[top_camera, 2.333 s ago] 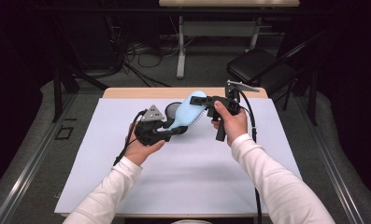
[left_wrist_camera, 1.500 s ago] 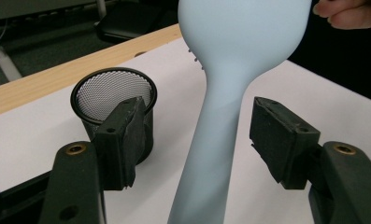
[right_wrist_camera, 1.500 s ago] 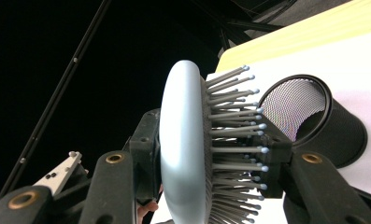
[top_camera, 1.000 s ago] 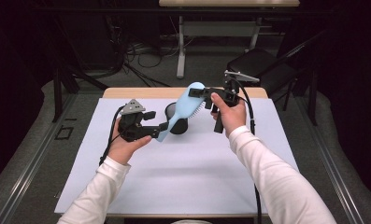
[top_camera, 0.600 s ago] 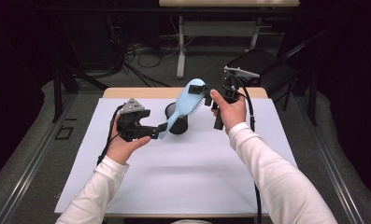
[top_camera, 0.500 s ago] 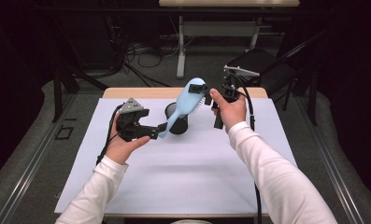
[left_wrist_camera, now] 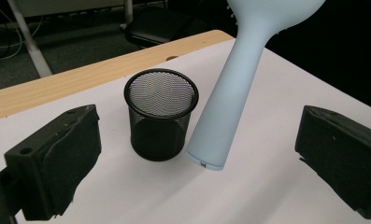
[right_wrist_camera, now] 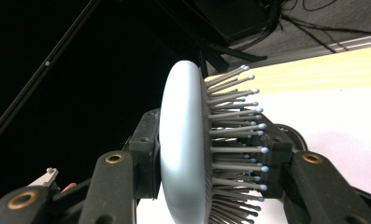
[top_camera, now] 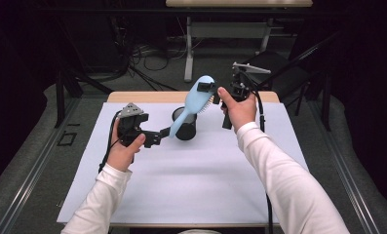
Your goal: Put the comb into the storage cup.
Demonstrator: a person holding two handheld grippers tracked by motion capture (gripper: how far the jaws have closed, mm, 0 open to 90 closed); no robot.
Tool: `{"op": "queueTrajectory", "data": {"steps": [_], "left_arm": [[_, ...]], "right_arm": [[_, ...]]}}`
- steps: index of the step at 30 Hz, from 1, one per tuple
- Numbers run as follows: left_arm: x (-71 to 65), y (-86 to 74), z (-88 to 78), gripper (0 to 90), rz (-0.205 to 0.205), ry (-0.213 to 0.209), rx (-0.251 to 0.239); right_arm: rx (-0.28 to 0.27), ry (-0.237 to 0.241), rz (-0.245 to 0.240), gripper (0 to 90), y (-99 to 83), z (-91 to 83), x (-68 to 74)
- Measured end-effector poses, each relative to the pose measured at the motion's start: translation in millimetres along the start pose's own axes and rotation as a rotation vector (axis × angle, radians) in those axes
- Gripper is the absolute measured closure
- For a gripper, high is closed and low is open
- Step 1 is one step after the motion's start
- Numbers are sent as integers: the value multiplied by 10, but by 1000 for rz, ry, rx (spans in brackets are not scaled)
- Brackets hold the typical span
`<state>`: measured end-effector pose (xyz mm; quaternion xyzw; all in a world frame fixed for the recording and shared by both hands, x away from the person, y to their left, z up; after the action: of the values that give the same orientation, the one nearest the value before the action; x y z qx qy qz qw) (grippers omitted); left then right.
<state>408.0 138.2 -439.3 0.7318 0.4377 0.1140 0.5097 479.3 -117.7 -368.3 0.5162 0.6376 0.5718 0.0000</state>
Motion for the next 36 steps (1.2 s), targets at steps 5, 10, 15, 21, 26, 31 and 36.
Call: {"op": "queueTrajectory", "data": {"steps": [5, 10, 15, 21, 26, 31, 36], "left_arm": [[39, -11, -15, 5, -16, 0, -17], [60, -17, -19, 4, -31, -4, -26], [46, -23, -26, 5, -16, -2, -22], [50, -38, -35, 5, -12, -1, -21], [59, -58, -27, 4, -15, -9, -12], [63, -66, -27, 5, -18, -13, -11], [82, -80, -36, 5, -20, -9, -7]], "right_arm": [[-6, -19, -23, 519, 47, 9, 13], [-13, -44, -56, 519, 95, 19, 38], [-20, -58, -76, 518, 131, 33, 65], [-25, -73, -108, 517, 172, 38, 90], [-37, -92, -116, 518, 221, 28, 84], [-49, -108, -127, 517, 262, 21, 66], [-60, -133, -139, 517, 302, 16, 38]]}}
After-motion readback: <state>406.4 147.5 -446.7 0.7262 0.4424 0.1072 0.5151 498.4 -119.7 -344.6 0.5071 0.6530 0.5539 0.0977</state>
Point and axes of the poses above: each handheld gripper's, and its own axes: z roughly forward along the jaws, y roughly out of its top, x roughly to its left, the point moved 4 cm from there along z, roughly forward along the jaws, and after that the axes turned 8 degrees about -z, right-handed, at the moved point
